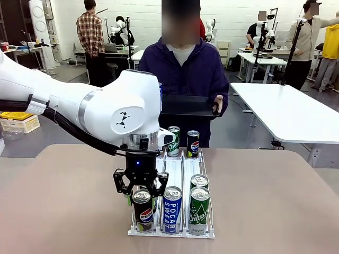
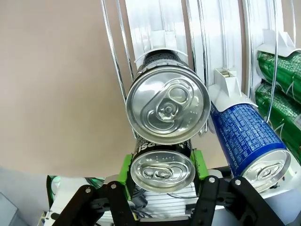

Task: Retrieve and hand over the desired beverage to the person.
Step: Pick up another can of the same type that the person held from the Automatic Can Dispenser.

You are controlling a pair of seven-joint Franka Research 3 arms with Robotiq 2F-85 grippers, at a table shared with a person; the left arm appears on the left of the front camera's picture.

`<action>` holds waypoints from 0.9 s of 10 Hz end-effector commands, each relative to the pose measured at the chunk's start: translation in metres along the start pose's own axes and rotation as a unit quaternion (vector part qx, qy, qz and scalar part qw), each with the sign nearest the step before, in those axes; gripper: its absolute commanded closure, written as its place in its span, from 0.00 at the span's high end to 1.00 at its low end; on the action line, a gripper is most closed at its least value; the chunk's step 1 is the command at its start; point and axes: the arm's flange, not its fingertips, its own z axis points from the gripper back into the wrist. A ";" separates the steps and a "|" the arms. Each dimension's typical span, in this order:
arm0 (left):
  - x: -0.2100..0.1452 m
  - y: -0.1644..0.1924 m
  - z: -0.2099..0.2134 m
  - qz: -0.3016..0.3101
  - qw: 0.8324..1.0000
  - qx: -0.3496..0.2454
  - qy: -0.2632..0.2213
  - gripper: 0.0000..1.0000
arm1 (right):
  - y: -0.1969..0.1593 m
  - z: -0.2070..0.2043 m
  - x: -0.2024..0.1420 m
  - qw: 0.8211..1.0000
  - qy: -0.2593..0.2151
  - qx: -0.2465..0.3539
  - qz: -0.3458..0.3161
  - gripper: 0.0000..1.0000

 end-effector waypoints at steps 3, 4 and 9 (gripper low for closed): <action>-0.052 0.019 0.059 -0.088 0.996 0.019 0.017 0.04 | -0.002 -0.001 0.002 1.000 -0.011 0.017 0.006 1.00; -0.070 0.025 0.079 -0.098 0.995 0.018 -0.001 0.04 | -0.002 -0.001 0.002 1.000 -0.011 0.017 0.006 1.00; -0.123 0.031 0.179 -0.107 0.988 0.019 -0.110 0.04 | -0.002 -0.001 0.002 1.000 -0.011 0.017 0.006 1.00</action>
